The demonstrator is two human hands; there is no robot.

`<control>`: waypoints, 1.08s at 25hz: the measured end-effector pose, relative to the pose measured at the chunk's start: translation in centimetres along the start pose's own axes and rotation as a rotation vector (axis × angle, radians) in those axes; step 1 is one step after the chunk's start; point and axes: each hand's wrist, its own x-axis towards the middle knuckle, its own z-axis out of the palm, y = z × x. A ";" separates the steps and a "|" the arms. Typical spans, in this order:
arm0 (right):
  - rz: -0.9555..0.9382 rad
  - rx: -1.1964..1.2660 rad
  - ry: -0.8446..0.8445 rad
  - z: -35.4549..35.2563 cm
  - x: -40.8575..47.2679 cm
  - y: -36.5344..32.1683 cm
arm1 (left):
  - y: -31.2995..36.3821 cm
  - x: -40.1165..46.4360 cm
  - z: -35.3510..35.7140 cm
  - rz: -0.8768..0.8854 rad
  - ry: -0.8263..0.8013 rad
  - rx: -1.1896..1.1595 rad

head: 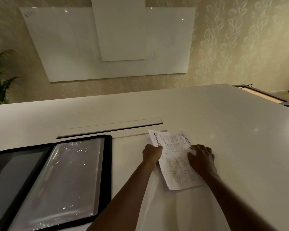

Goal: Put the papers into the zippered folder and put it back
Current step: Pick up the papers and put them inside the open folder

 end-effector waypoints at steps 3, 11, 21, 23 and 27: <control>0.004 0.007 -0.005 0.0 0.0 0.1 | 0.0 -0.4 0.9 -0.011 0.009 -0.007; 0.009 0.000 -0.018 0.1 0.1 0.2 | 1.1 -1.6 3.1 0.028 0.149 0.301; 0.016 -0.009 -0.017 0.2 0.1 0.3 | 0.1 -0.8 1.5 -0.130 -0.061 -0.391; 0.019 0.000 -0.029 0.2 0.2 0.3 | -0.2 -1.0 1.7 -0.084 -0.065 -0.363; 0.097 0.123 -0.037 -0.3 0.4 0.0 | -0.4 -1.3 0.7 0.109 -0.056 -0.213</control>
